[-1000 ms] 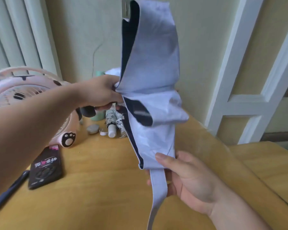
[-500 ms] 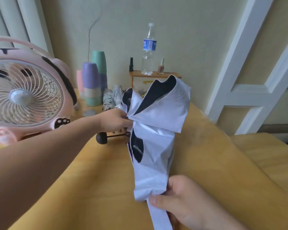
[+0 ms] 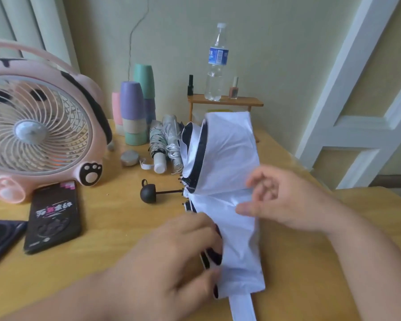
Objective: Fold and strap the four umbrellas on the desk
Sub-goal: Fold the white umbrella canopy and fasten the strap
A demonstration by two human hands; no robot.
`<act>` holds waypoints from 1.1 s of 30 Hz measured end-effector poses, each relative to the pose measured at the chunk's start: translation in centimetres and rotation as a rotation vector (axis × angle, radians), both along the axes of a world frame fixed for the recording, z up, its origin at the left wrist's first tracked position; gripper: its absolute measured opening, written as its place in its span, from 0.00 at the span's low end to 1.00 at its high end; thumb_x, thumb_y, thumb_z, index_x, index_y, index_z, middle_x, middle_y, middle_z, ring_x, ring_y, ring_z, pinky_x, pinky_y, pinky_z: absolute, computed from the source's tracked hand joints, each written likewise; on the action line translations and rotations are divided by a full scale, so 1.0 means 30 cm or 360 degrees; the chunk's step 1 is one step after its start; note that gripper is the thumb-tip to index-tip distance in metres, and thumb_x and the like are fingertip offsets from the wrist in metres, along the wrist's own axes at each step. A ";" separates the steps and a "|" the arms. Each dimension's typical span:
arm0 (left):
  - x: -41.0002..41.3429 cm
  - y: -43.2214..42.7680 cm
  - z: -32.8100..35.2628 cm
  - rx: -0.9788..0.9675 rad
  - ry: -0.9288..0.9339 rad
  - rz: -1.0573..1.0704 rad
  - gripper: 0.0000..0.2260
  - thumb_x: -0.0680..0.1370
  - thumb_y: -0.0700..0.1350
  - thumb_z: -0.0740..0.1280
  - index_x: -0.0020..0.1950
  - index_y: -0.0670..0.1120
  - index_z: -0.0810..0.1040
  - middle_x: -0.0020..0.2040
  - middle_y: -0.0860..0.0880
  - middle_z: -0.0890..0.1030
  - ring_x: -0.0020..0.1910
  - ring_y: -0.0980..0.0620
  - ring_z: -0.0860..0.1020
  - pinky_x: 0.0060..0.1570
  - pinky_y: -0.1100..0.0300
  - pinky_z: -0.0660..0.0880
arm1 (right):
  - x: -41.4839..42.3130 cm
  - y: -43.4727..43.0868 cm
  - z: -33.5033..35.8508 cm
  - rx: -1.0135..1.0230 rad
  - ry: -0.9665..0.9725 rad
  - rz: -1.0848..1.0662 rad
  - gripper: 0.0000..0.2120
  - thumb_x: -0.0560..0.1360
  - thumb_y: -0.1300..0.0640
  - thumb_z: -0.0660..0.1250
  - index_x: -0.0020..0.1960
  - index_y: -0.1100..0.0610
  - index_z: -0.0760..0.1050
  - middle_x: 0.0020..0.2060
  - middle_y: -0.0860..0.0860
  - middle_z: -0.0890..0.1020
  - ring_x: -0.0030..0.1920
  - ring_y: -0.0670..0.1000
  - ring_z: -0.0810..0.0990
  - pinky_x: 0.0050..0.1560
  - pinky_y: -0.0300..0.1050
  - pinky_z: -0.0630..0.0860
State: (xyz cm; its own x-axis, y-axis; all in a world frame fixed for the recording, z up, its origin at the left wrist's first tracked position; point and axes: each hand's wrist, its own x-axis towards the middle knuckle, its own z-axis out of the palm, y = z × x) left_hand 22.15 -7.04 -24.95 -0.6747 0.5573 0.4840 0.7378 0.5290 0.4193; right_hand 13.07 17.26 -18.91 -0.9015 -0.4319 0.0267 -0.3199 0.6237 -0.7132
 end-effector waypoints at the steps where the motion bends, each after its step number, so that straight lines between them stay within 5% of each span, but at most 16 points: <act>1: 0.002 0.019 -0.011 -0.0034 0.0056 -0.0036 0.11 0.79 0.56 0.67 0.53 0.50 0.76 0.53 0.56 0.74 0.52 0.54 0.75 0.51 0.59 0.74 | -0.047 -0.017 -0.010 -0.0130 0.0139 0.0065 0.30 0.58 0.37 0.80 0.57 0.41 0.76 0.46 0.49 0.82 0.40 0.45 0.78 0.41 0.36 0.74; 3: -0.013 0.049 -0.055 -0.0156 0.0207 0.0066 0.14 0.77 0.58 0.69 0.52 0.52 0.70 0.51 0.57 0.70 0.50 0.55 0.73 0.48 0.61 0.73 | -0.140 -0.064 -0.031 -0.0164 0.0409 0.0253 0.35 0.63 0.42 0.82 0.66 0.35 0.72 0.57 0.42 0.77 0.55 0.42 0.76 0.53 0.32 0.72; 5: -0.039 0.068 -0.101 -0.0059 0.0157 0.0170 0.14 0.77 0.60 0.70 0.48 0.54 0.69 0.48 0.58 0.70 0.47 0.56 0.73 0.47 0.62 0.72 | -0.246 -0.103 -0.048 0.0012 0.0717 0.0296 0.35 0.67 0.37 0.78 0.72 0.35 0.70 0.66 0.38 0.71 0.68 0.41 0.67 0.68 0.32 0.63; 8: -0.076 0.085 -0.090 0.0339 -0.0053 0.0366 0.14 0.78 0.58 0.67 0.41 0.49 0.74 0.40 0.56 0.74 0.42 0.56 0.74 0.44 0.56 0.73 | -0.396 -0.137 -0.085 0.0360 0.0799 0.0180 0.31 0.70 0.29 0.66 0.70 0.40 0.75 0.71 0.42 0.71 0.73 0.46 0.64 0.76 0.45 0.57; 11: -0.151 0.071 -0.008 0.0694 -0.0317 0.0674 0.23 0.75 0.63 0.67 0.38 0.42 0.77 0.34 0.48 0.76 0.33 0.55 0.71 0.37 0.57 0.71 | -0.484 -0.159 -0.162 0.0425 0.0323 0.0200 0.20 0.79 0.46 0.70 0.67 0.54 0.80 0.66 0.51 0.77 0.68 0.53 0.73 0.73 0.52 0.67; 14: -0.317 0.040 0.084 0.0774 -0.0284 0.1066 0.21 0.77 0.57 0.69 0.33 0.44 0.71 0.27 0.50 0.69 0.27 0.56 0.64 0.26 0.64 0.62 | -0.450 -0.172 -0.207 -0.0506 -0.0545 -0.0085 0.08 0.78 0.56 0.70 0.51 0.58 0.86 0.50 0.54 0.85 0.53 0.55 0.79 0.58 0.49 0.75; 16: -0.453 0.015 0.104 0.0798 -0.0364 0.1272 0.20 0.79 0.53 0.69 0.32 0.46 0.67 0.26 0.52 0.68 0.26 0.55 0.64 0.23 0.65 0.61 | -0.420 -0.147 -0.220 -0.0858 -0.0532 -0.0302 0.14 0.80 0.48 0.67 0.45 0.55 0.86 0.44 0.52 0.88 0.47 0.54 0.83 0.50 0.48 0.74; 18: -0.569 -0.011 0.085 0.0750 -0.0469 0.1389 0.19 0.80 0.51 0.68 0.32 0.45 0.68 0.27 0.50 0.71 0.27 0.50 0.68 0.26 0.61 0.64 | -0.391 -0.113 -0.227 -0.1054 -0.0575 -0.0285 0.23 0.81 0.39 0.61 0.55 0.55 0.85 0.51 0.54 0.87 0.53 0.55 0.84 0.54 0.51 0.75; 20: -0.638 -0.020 0.063 0.0656 -0.0579 0.1419 0.16 0.78 0.47 0.70 0.33 0.45 0.71 0.30 0.48 0.73 0.31 0.46 0.71 0.30 0.61 0.66 | -0.358 -0.080 -0.227 -0.1009 -0.0561 -0.0066 0.27 0.75 0.34 0.65 0.63 0.53 0.81 0.58 0.53 0.86 0.60 0.54 0.83 0.61 0.53 0.75; 24: -0.632 -0.016 0.081 0.0658 -0.0775 0.1363 0.07 0.77 0.43 0.72 0.47 0.49 0.73 0.41 0.47 0.76 0.37 0.47 0.75 0.33 0.62 0.72 | -0.296 -0.076 -0.252 -0.0568 -0.0303 0.0045 0.39 0.64 0.44 0.82 0.71 0.43 0.71 0.60 0.42 0.83 0.58 0.43 0.83 0.57 0.45 0.80; 26: -0.556 -0.037 0.108 0.0935 -0.0727 0.1287 0.14 0.78 0.48 0.71 0.61 0.49 0.73 0.50 0.48 0.81 0.38 0.50 0.80 0.28 0.64 0.77 | -0.274 -0.110 -0.267 -0.0562 -0.0144 -0.0165 0.38 0.65 0.47 0.83 0.70 0.43 0.71 0.58 0.40 0.83 0.55 0.40 0.83 0.53 0.41 0.79; 27: -0.510 -0.060 0.109 0.1002 -0.0617 0.1234 0.18 0.78 0.53 0.71 0.64 0.49 0.72 0.54 0.50 0.81 0.43 0.53 0.82 0.34 0.60 0.80 | -0.270 -0.126 -0.269 -0.0574 -0.0071 -0.0282 0.35 0.66 0.47 0.83 0.69 0.43 0.72 0.57 0.39 0.82 0.54 0.39 0.82 0.49 0.37 0.78; 29: -0.413 -0.099 0.099 0.0739 -0.0453 0.1088 0.23 0.76 0.64 0.70 0.65 0.53 0.72 0.55 0.57 0.80 0.49 0.63 0.79 0.45 0.62 0.77 | -0.273 -0.148 -0.265 -0.0571 0.0003 -0.0461 0.31 0.67 0.45 0.82 0.66 0.45 0.73 0.55 0.38 0.82 0.52 0.39 0.82 0.42 0.34 0.75; 31: -0.323 -0.116 0.061 0.0156 -0.0576 0.0865 0.33 0.69 0.71 0.71 0.69 0.60 0.67 0.59 0.61 0.77 0.57 0.67 0.76 0.54 0.64 0.72 | -0.278 -0.157 -0.256 -0.0526 0.0021 -0.0549 0.28 0.67 0.44 0.81 0.63 0.47 0.74 0.53 0.40 0.82 0.51 0.42 0.82 0.41 0.37 0.75; 33: -0.280 -0.117 0.001 -0.0329 -0.0591 0.0673 0.42 0.69 0.65 0.76 0.76 0.65 0.56 0.70 0.60 0.69 0.70 0.61 0.68 0.66 0.60 0.67 | -0.274 -0.167 -0.242 -0.0487 0.0002 -0.0591 0.28 0.68 0.44 0.80 0.62 0.49 0.74 0.55 0.42 0.81 0.52 0.45 0.81 0.42 0.39 0.76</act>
State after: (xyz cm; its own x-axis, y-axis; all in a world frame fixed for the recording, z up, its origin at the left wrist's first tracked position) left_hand 13.74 -10.56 -24.93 -0.9618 0.2607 0.0836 0.2690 0.8429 0.4660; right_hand 4.84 12.25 -26.16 -0.9932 -0.0527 0.1034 -0.1161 0.4574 -0.8817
